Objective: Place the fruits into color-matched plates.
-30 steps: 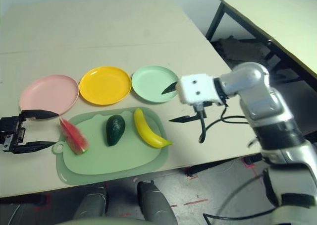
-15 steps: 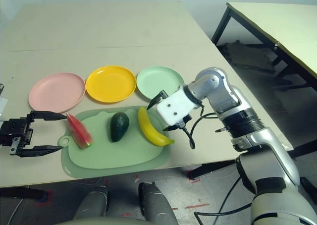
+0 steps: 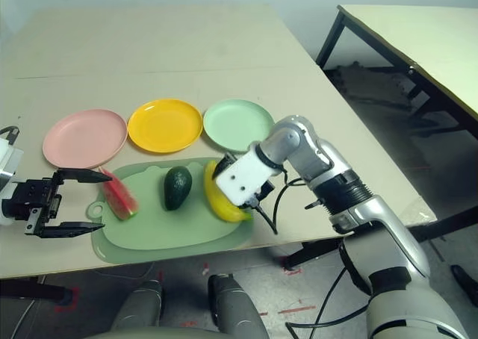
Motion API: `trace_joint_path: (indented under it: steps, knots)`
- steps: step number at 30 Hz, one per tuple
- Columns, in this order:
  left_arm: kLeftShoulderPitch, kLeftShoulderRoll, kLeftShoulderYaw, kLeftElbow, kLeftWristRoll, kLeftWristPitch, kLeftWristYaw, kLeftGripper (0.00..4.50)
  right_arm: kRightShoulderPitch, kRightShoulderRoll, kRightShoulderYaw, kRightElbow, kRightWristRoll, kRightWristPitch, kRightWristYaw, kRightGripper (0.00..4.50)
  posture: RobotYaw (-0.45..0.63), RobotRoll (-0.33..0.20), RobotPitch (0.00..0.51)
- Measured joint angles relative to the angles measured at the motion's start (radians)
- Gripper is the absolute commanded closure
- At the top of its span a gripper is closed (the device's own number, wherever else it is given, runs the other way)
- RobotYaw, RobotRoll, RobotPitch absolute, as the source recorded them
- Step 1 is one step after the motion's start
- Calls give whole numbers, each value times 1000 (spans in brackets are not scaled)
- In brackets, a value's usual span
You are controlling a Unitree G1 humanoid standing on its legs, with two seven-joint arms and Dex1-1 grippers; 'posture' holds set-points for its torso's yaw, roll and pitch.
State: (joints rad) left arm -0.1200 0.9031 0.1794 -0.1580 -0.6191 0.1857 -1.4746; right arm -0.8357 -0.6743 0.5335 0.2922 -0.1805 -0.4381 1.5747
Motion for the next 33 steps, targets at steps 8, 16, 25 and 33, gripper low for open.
trace_joint_path:
  steps: [8, 16, 25, 33]
  knots:
    - [12, 1, 0, -33, -7, 3, -5, 16, -30, 76, 11, 82, -62, -46, -69, 0, 94, 0, 147]
    - [-17, 0, -2, -32, -3, 1, -14, 1, -50, 81, 30, 91, -68, -68, -54, 144, 96, 0, 141]
    - [-18, -9, -4, -31, 1, -12, -11, 0, -23, -44, 85, 30, -21, 8, 20, 2875, 99, 0, 139]
    - [-20, -20, -4, -28, 0, -12, 3, 0, -69, -92, 120, 72, 27, 61, 35, 2984, 91, 0, 136]
